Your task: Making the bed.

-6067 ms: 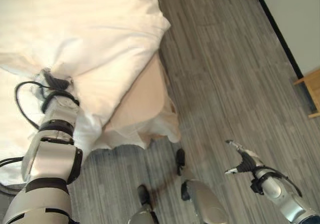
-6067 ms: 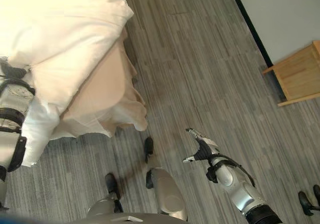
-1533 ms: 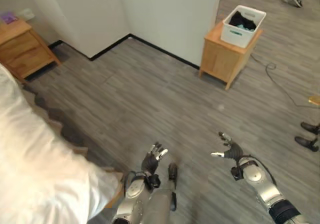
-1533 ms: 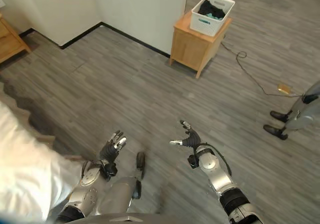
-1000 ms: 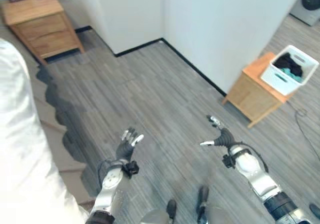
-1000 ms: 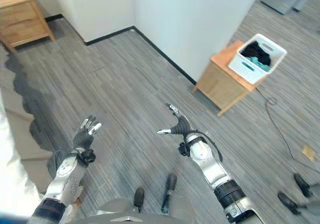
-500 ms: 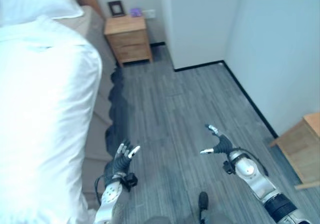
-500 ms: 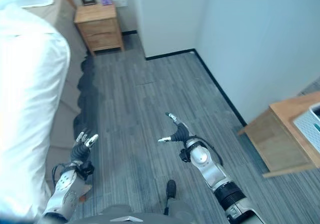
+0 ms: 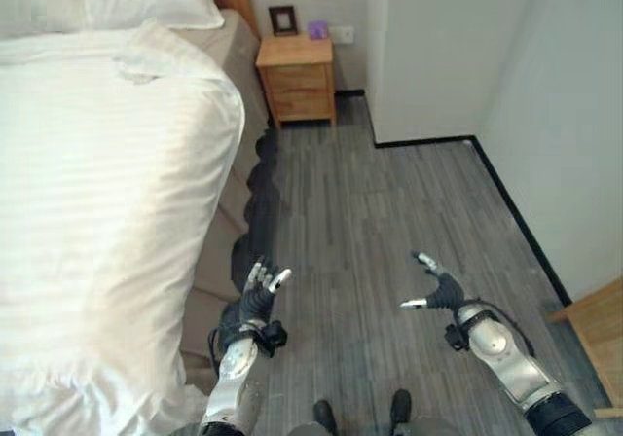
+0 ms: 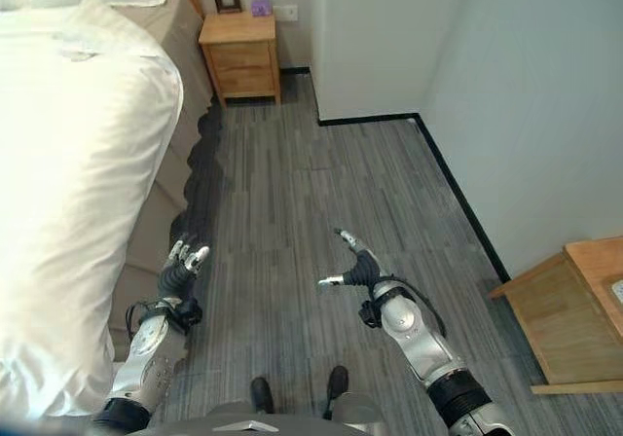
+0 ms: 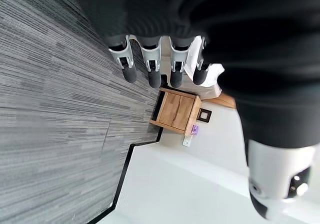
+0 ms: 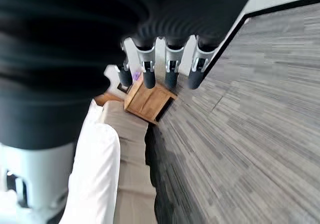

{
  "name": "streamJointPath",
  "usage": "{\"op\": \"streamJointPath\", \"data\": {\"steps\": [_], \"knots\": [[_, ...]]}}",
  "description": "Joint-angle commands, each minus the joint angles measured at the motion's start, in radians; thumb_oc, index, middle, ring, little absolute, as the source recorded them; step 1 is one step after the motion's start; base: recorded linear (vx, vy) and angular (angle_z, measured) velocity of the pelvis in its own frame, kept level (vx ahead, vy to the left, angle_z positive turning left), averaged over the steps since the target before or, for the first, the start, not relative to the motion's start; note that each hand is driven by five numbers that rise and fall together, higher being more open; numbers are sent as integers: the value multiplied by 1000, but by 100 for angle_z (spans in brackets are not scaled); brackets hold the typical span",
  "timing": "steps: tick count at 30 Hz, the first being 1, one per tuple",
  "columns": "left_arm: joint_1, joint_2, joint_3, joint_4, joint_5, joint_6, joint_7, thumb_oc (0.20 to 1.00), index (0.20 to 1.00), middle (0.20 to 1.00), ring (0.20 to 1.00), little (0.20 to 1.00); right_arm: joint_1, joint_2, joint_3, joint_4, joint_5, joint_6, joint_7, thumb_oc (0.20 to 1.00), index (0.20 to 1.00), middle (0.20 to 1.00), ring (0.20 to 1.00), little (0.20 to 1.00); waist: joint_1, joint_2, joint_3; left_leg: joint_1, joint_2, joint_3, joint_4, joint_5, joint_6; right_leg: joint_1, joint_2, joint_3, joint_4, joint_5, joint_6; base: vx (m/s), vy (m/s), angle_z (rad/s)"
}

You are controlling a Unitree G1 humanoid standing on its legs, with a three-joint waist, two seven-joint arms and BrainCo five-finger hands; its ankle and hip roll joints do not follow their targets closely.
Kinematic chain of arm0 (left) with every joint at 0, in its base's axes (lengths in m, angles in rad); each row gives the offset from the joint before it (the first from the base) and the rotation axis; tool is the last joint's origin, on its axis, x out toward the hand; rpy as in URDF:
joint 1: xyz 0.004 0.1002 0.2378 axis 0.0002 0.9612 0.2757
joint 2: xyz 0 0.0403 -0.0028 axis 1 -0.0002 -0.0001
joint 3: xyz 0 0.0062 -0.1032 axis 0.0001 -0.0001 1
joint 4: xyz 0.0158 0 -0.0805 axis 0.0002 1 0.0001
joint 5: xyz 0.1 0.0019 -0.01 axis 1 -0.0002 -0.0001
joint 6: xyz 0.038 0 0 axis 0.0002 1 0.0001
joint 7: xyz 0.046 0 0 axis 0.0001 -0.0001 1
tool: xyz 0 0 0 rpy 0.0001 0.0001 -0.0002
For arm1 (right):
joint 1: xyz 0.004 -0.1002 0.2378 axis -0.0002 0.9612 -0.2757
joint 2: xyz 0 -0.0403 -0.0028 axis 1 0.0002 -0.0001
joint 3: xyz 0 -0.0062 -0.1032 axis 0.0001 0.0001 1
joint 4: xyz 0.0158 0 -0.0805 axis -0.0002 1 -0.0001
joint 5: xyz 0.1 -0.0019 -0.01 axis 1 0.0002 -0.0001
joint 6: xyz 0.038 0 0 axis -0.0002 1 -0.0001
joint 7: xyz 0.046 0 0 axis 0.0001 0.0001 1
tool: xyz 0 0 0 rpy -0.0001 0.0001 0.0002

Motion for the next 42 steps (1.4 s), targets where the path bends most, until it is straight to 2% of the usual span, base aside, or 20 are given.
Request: {"op": "streamJointPath", "data": {"steps": [1,4,5,8,9,11,13,15,17,22,23,25,27,30,32,33,34,37,39,42], "knots": [[6,84,9,-80,53,-36,-20,1000,1000,1000,1000,1000,-56,57,0,-17,41,-58,-13,1000,1000,1000,1000,1000,27,-84,-38,25,-7,-9,10,-62,-35,75,-89,3,17,-123,92,15,91,17],[22,105,20,-114,60,-32,-16,1000,1000,1000,1000,1000,-51,65,-19,-28,39,-61,-23,1000,1000,1000,1000,1000,38,-98,-23,20,-10,-22,10,-67,-23,25,-97,5,146,-139,104,-17,100,21],[28,112,22,-124,66,-30,-14,1000,1000,1000,1000,1000,-51,67,-23,-32,36,-63,-23,1000,1000,1000,1000,1000,39,-100,-12,27,-11,-27,10,-78,-19,0,-102,8,207,-140,120,-13,119,4],[36,130,39,-135,77,-35,-4,1000,1000,1000,1000,1000,-62,78,-36,-38,24,-67,-32,1000,1000,1000,1000,1000,39,-100,14,31,-14,-56,10,-87,-8,-90,-129,59,398,-81,189,1,91,16],[32,131,41,-131,78,-37,0,1000,1000,1000,1000,1000,-59,81,-43,-40,25,-68,-34,1000,1000,1000,1000,1000,37,-100,16,25,-14,-71,10,-86,-9,-110,-119,90,411,-72,188,23,34,33],[28,136,39,-132,73,-41,5,1000,1000,1000,1000,1000,-38,76,-63,-49,29,-68,-38,1000,1000,1000,1000,1000,29,-98,21,20,-17,-109,10,-83,-13,-117,-80,164,374,-107,163,69,5,54],[18,141,33,-128,66,-40,3,1000,1000,1000,1000,1000,-17,73,-82,-54,46,-67,-46,1000,1000,1000,1000,1000,22,-96,18,13,-24,-156,10,-84,-18,-114,-54,223,289,-148,132,120,-20,63],[12,150,27,-120,64,-36,-3,1000,1000,1000,1000,1000,12,73,-101,-60,68,-64,-53,1000,1000,1000,1000,1000,15,-108,12,9,-41,-195,10,-94,-13,-70,-54,263,171,-158,102,111,-54,94],[8,142,33,-102,64,-31,-7,1000,1000,1000,1000,1000,0,80,-93,-44,74,-61,-53,1000,1000,1000,1000,1000,23,-118,-6,20,-48,-205,10,-102,-16,-30,-65,245,121,-140,105,116,-56,148],[46,124,35,-93,70,-24,-28,1000,1000,1000,1000,1000,8,63,-85,-42,49,-55,-47,1000,1000,1000,1000,1000,27,-110,-35,49,-42,-200,10,-109,-22,34,-60,229,55,-121,96,133,-60,1],[-50,114,16,132,212,36,-19,1000,1000,1000,1000,1000,-25,-39,-279,275,188,10,-79,1000,1000,1000,1000,1000,13,-74,24,-87,-21,-81,216,-130,-60,10,-103,83,12,-114,84,63,-30,-7],[-52,134,5,103,266,39,-30,1000,1000,1000,1000,1000,-25,-41,-280,265,172,4,-77,1000,1000,1000,1000,1000,8,-63,14,-58,-18,-49,178,-133,-43,16,-85,74,12,-116,86,16,8,24],[-61,150,13,85,280,35,-20,1000,1000,1000,1000,1000,-42,-37,-272,266,156,2,-83,1000,1000,1000,1000,1000,12,-72,13,-60,-36,-88,170,-131,-41,18,-84,64,12,-104,86,11,12,39],[-69,174,23,61,312,34,-18,1000,1000,1000,1000,1000,-38,-38,-284,227,139,-5,-85,1000,1000,1000,1000,1000,9,-76,6,-29,-32,-76,115,-120,-37,25,-80,55,21,-102,94,53,56,6],[-72,194,29,31,335,28,-13,1000,1000,1000,1000,1000,-38,-37,-288,207,116,-7,-91,1000,1000,1000,1000,1000,8,-75,-2,12,-40,-94,36,-105,-21,6,-80,53,106,-118,106,84,143,4],[-74,201,31,21,337,24,-7,1000,1000,1000,1000,1000,-40,-25,-291,199,112,-14,-95,1000,1000,1000,1000,1000,8,-74,5,40,-40,-95,14,-106,-9,-33,-91,51,219,-116,136,48,123,0],[-74,201,32,21,337,24,-7,1000,1000,1000,1000,1000,-40,-25,-291,199,112,-14,-95,1000,1000,1000,1000,1000,9,-75,5,39,-42,-94,14,-106,-8,-37,-93,52,226,-119,137,77,118,1],[-79,211,44,-9,330,18,8,1000,1000,1000,1000,1000,-59,-19,-296,160,101,-16,-103,1000,1000,1000,1000,1000,7,-68,26,75,-36,-97,10,-117,3,-105,-134,39,395,-35,211,86,71,-14],[-85,214,48,-14,337,15,17,1000,1000,1000,1000,1000,-63,-17,-304,140,97,-20,-108,1000,1000,1000,1000,1000,5,-65,29,88,-32,-99,10,-123,2,-119,-143,28,416,-34,207,146,33,-7],[-102,216,51,-44,340,0,45,1000,1000,1000,1000,1000,-59,-12,-328,101,103,-35,-146,1000,1000,1000,1000,1000,-13,-68,23,122,-26,-112,10,-152,-14,-144,-127,-10,310,-76,156,288,-35,6]]}}
